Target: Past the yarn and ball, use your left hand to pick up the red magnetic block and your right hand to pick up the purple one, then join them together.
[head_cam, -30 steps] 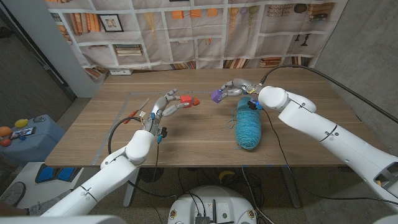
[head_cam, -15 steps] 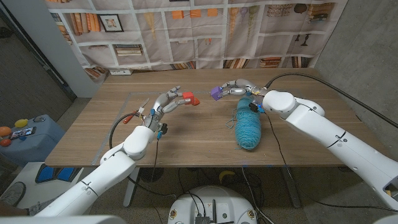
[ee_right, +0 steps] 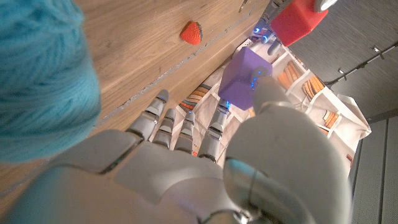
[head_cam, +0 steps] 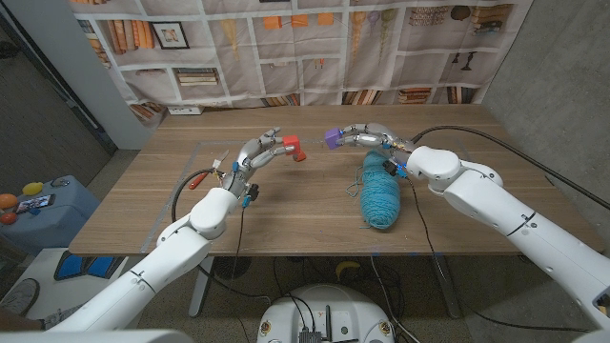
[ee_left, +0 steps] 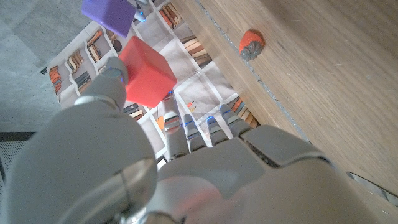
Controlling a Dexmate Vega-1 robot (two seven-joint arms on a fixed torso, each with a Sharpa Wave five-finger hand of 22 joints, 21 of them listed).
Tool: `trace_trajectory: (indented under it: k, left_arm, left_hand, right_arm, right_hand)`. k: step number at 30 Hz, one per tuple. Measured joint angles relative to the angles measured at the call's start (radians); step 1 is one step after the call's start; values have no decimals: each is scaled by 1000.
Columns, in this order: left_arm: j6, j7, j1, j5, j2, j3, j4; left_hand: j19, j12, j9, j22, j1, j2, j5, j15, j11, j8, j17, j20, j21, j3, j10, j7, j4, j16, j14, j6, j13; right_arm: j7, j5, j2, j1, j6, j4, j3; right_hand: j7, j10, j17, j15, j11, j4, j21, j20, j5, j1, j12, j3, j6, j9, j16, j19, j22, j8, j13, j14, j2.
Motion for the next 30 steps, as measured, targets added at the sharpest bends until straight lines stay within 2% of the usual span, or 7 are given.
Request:
trace_trajectory:
  k: [15,30]
  left_arm:
    - [-54,-49,-28,-49,-22,12,31]
    - [-71,-79,-47,-80,-36,25,45]
  left_hand:
    - [0,0,6,0,-3,3,-3,0,0,-2,0,0,0,-8,0,0,0,0,0,0,0]
    - [0,0,5,0,-3,3,-3,0,4,-2,0,0,0,-10,-4,-1,-1,0,0,-1,0]
  right_arm:
    - [5,152,26,-34,127,52,19]
    - [32,248,46,-43,192,88,20]
  right_hand:
    - [0,5,4,11,6,4,-4,-2,4,4,0,-9,0,-2,-5,-16,0,0,0,-11,4]
    - [0,5,9,11,16,7,-4,-2,8,4,0,-15,0,-8,-5,-16,0,0,0,-11,4]
